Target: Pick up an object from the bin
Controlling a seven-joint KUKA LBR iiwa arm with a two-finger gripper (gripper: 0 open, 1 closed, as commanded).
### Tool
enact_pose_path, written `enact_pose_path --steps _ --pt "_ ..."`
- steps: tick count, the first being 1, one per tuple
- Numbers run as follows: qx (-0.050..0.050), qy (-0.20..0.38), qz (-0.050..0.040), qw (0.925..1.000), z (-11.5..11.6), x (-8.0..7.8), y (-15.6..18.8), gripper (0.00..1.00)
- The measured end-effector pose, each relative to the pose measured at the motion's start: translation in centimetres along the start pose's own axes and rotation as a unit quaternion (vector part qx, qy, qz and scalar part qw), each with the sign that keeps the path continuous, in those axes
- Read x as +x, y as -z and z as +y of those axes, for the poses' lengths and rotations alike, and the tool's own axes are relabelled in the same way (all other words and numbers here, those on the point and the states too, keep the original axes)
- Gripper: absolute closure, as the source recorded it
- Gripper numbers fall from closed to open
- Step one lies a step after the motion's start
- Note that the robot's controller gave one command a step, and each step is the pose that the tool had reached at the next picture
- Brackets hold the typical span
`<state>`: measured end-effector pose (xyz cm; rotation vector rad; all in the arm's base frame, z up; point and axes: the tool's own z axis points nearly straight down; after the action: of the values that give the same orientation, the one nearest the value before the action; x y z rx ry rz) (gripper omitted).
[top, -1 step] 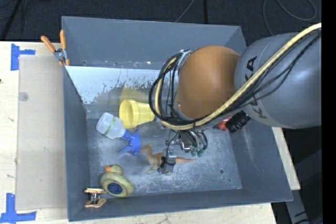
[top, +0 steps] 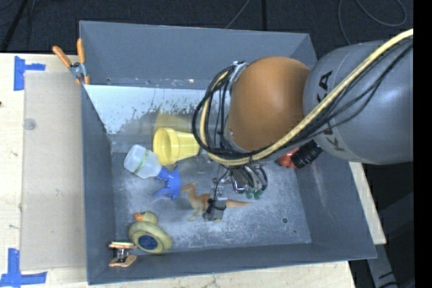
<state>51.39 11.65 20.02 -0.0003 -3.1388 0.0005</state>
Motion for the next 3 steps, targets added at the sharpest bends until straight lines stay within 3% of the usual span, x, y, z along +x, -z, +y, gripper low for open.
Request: enact_pose_path --steps 1,2,3 --pt "-0.001 0.021 -0.0027 0.9998 -0.5 -0.2 -1.2 0.00" --pt "0.000 0.041 -0.0014 0.9992 -2.6 -3.1 -6.7 0.00" --pt "0.000 0.074 0.0005 0.9973 -2.6 -2.3 -9.4 0.00"
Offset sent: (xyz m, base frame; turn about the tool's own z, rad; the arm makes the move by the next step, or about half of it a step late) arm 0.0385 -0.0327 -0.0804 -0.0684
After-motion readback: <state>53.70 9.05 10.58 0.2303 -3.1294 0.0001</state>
